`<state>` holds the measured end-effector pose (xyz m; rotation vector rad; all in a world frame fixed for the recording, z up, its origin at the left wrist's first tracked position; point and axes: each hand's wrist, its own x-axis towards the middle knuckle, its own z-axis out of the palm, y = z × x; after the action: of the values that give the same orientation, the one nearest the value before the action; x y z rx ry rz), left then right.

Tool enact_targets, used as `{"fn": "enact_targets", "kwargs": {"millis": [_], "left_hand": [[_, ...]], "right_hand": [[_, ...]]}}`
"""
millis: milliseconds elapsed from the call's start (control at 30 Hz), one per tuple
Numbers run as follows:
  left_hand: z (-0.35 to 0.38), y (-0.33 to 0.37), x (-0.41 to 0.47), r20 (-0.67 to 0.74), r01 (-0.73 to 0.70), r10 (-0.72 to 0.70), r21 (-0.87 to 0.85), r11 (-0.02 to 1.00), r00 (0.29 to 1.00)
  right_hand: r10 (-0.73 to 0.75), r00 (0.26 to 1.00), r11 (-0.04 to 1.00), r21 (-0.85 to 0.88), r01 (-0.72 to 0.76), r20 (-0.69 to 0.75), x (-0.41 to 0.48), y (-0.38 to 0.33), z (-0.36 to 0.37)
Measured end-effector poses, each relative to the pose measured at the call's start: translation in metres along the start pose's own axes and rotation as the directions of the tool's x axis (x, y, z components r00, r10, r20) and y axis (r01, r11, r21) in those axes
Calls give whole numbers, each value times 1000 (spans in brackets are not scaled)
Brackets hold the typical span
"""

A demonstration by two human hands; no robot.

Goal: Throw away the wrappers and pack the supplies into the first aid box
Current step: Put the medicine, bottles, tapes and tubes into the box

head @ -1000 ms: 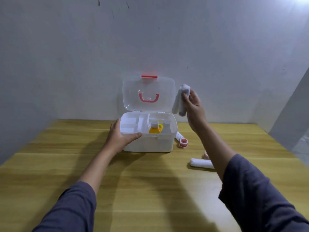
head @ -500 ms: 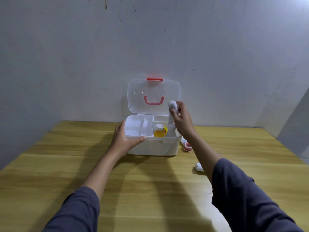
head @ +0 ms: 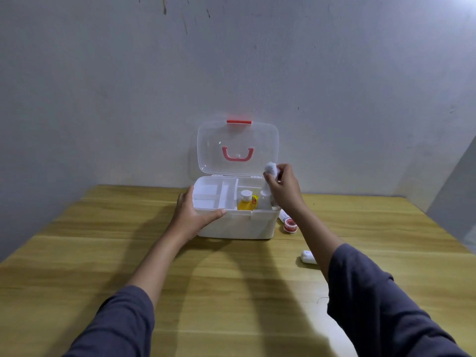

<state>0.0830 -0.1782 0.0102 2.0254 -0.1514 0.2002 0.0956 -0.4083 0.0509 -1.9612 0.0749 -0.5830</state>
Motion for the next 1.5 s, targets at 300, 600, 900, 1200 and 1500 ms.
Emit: {"fn": "enact_targets", "kwargs": {"millis": [300, 600, 900, 1200, 1500], "left_hand": [[1, 1, 0, -7, -23, 23, -6, 1000, 1000], [0, 4, -3, -5, -16, 16, -9, 1000, 1000], [-1, 5, -4, 3, -21, 21, -15, 1000, 1000], [-1, 6, -5, 2, -34, 34, -25, 999, 999], [0, 4, -5, 9, -20, 20, -20, 1000, 1000]], "right_hand": [[-107, 993, 960, -256, 117, 53, 1, 1, -13], [-151, 979, 913, -360, 190, 135, 9, -2, -10], [-158, 979, 875, -442, 198, 125, 13, 3, -7], [-83, 976, 874, -456, 169, 202, 17, 2, -2], [29, 989, 992, -127, -11, 143, 15, -7, -19]]}}
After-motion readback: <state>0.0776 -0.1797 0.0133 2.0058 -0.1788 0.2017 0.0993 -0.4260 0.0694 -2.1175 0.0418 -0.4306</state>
